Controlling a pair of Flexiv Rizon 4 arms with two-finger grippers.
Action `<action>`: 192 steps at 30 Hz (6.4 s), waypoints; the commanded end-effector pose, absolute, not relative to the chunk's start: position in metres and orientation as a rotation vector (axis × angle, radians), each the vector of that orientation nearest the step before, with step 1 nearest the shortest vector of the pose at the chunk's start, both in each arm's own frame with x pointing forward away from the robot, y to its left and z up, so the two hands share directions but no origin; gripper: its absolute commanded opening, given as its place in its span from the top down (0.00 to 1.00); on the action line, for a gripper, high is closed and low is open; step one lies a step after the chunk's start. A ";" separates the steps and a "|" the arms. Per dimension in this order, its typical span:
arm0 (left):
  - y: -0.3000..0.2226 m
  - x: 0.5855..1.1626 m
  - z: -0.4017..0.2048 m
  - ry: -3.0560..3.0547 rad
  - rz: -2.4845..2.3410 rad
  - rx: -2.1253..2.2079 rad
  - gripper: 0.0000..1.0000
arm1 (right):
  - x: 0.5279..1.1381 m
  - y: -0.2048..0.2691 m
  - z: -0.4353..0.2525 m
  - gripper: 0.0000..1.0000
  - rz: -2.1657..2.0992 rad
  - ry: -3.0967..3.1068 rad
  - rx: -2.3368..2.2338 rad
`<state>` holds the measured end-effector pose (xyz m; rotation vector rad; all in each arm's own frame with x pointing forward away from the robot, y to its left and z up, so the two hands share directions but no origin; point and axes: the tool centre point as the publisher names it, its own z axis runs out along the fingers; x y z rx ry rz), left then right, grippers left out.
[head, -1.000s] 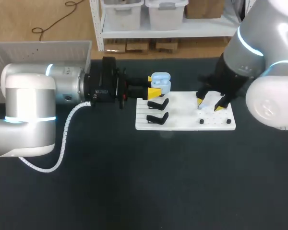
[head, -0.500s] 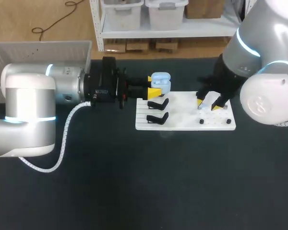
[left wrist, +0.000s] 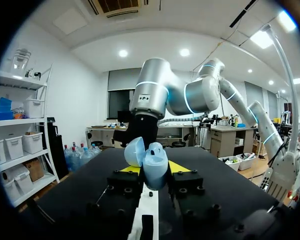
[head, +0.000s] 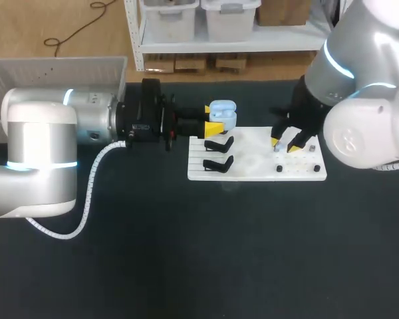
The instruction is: Pick up each earbud case from the left stands, insert the matching earbuds, close the lid, and place the case in the box.
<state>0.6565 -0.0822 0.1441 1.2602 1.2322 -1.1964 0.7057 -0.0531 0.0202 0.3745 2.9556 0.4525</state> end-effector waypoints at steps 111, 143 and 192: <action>-0.082 0.656 0.143 1.231 -1.193 1.257 1.00 | 0.637 0.048 0.217 1.00 0.392 3.084 -0.142; -0.082 0.656 0.143 1.231 -1.193 1.257 1.00 | 0.637 0.079 0.200 1.00 0.307 3.065 -0.610; -0.082 0.656 0.143 1.231 -1.193 1.257 1.00 | 0.654 0.081 0.185 1.00 0.278 3.019 -0.714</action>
